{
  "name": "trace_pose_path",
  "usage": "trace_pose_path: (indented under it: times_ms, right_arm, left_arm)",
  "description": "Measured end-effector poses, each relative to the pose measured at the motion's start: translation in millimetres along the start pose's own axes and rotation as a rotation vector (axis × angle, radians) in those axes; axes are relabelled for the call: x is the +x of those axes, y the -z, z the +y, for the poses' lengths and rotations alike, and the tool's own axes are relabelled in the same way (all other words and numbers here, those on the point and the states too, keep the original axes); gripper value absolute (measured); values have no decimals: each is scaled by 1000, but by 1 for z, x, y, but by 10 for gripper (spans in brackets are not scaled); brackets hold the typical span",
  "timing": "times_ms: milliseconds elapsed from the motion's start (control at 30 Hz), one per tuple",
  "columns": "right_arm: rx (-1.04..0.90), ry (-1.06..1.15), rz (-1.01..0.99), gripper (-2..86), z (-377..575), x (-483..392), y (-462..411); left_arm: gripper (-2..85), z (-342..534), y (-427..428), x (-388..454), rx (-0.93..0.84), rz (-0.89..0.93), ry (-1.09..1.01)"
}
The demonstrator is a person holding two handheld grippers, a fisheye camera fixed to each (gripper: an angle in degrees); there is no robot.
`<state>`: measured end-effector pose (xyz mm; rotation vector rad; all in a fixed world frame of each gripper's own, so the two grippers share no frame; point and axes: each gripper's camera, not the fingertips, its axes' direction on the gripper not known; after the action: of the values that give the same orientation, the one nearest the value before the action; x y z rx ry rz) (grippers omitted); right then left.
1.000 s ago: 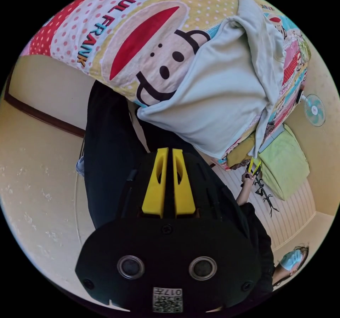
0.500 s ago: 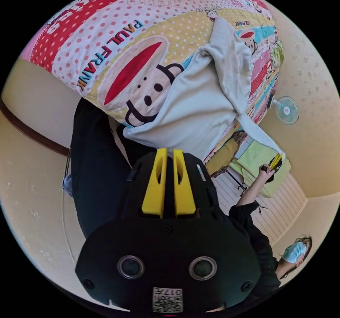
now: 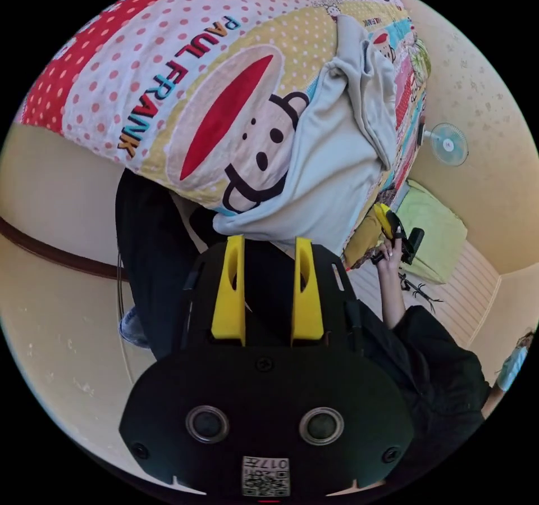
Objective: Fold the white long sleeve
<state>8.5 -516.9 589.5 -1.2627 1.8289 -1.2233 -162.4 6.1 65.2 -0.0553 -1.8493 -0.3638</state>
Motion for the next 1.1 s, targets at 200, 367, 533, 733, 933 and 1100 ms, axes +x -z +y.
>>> trace_pose_path:
  times_ms: [200, 367, 533, 733, 933, 1100]
  right_arm:
    - [-167, -127, 297, 104, 45, 30, -16]
    - [-223, -211, 231, 49, 36, 14, -10]
    - [31, -113, 79, 39, 2, -25, 61]
    - [95, -154, -39, 70, -64, -12, 87]
    - [106, -78, 23, 113, -72, 3, 110]
    - [66, -132, -92, 136, -63, 36, 104]
  left_arm:
    - [85, -34, -63, -6, -179, -32, -21]
    - [3, -25, -54, 18, -339, 2, -67]
    - [9, -19, 32, 63, -135, 69, -216]
    - [136, -44, 71, 47, 78, 62, -110]
    - [170, -3, 55, 32, 195, 64, -154]
    - [201, 29, 24, -1, 257, 153, -56]
